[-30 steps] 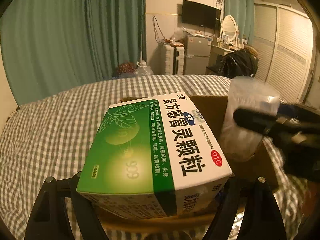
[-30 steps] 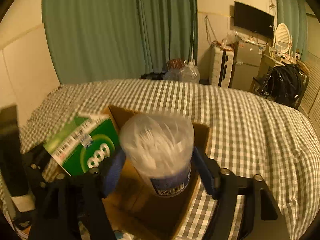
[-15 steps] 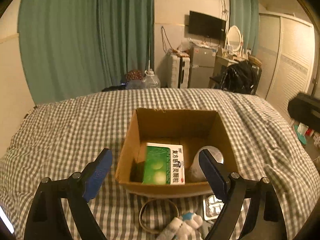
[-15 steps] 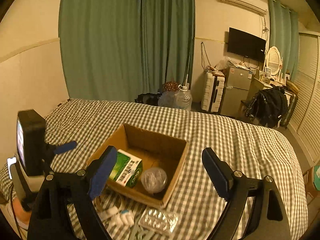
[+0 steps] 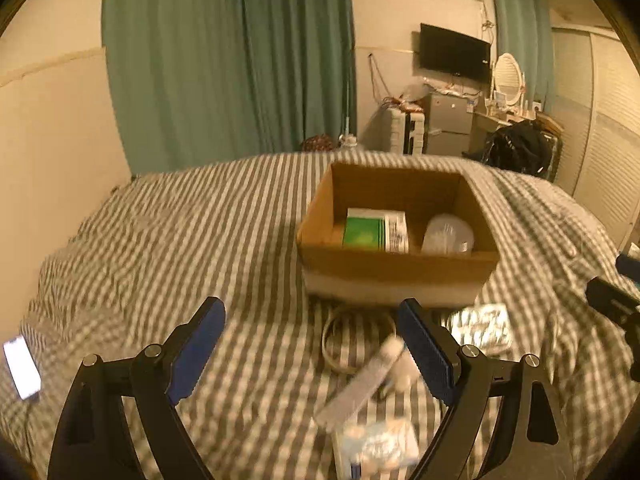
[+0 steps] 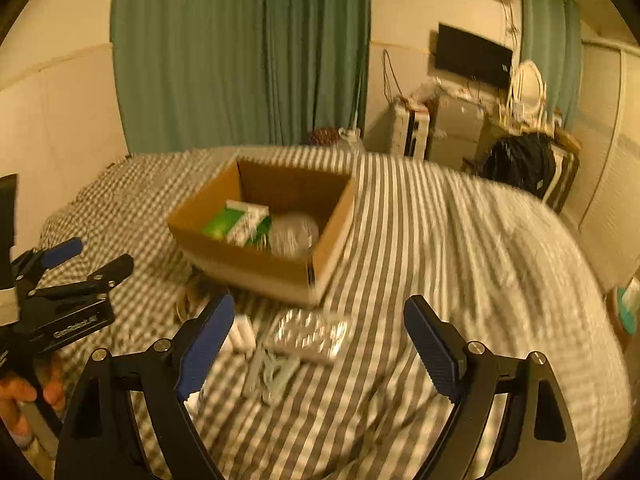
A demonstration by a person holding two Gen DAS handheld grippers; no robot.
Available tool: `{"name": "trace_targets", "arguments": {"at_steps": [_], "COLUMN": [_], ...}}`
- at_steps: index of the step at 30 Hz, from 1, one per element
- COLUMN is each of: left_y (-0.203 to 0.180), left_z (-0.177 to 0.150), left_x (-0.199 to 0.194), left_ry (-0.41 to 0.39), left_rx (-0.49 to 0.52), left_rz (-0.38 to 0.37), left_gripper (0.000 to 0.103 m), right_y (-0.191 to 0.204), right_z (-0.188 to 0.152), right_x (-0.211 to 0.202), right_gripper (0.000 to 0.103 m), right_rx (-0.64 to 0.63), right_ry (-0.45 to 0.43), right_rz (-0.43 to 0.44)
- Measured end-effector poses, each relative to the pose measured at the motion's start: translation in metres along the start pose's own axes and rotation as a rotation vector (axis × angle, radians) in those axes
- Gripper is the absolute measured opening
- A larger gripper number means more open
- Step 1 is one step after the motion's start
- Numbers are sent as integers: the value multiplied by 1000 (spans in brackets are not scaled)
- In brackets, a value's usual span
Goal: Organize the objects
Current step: 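Grasp the blue floral tissue pack with the left tool, then hold the tissue pack in the left tool while the right tool grasps the grey clip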
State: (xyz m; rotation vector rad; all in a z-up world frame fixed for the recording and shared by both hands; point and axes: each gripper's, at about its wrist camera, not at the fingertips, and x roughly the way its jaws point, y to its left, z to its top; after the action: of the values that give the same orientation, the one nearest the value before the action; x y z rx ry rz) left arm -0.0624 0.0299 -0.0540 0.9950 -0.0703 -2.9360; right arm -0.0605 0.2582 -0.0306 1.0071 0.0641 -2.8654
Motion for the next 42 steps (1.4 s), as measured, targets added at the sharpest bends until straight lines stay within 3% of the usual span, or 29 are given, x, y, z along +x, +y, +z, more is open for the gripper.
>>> {"name": "trace_targets", "arguments": {"at_steps": [4, 9, 13, 19, 21, 24, 30, 38, 42], "left_y": [-9, -28, -44, -55, -51, -40, -11, 24, 40], "left_z": [-39, -81, -99, -109, -113, -109, -86, -74, -78], "left_x": [7, 29, 38, 51, 58, 57, 45, 49, 59], "left_ry": [46, 158, 197, 219, 245, 219, 150, 102, 120], "left_rx": [-24, 13, 44, 115, 114, 99, 30, 16, -5], "left_rz": [-9, -29, -87, -100, -120, -168, -177, -104, -92], "left_gripper": [91, 91, 91, 91, 83, 79, 78, 78, 78], "right_y": [-2, -1, -4, -5, -3, 2, 17, 50, 60], "right_z": [-37, -56, -62, -62, -63, -65, -70, -74, -71], "right_x": [29, 50, 58, 64, 65, 71, 93, 135, 153], "right_gripper": [87, 87, 87, 87, 87, 87, 87, 87, 82], "right_rx": [31, 29, 41, 53, 49, 57, 58, -13, -64], "right_ry": [73, 129, 145, 171, 175, 193, 250, 329, 337], "right_rz": [-7, -19, -31, -52, -57, -47, -22, -21, -78]}}
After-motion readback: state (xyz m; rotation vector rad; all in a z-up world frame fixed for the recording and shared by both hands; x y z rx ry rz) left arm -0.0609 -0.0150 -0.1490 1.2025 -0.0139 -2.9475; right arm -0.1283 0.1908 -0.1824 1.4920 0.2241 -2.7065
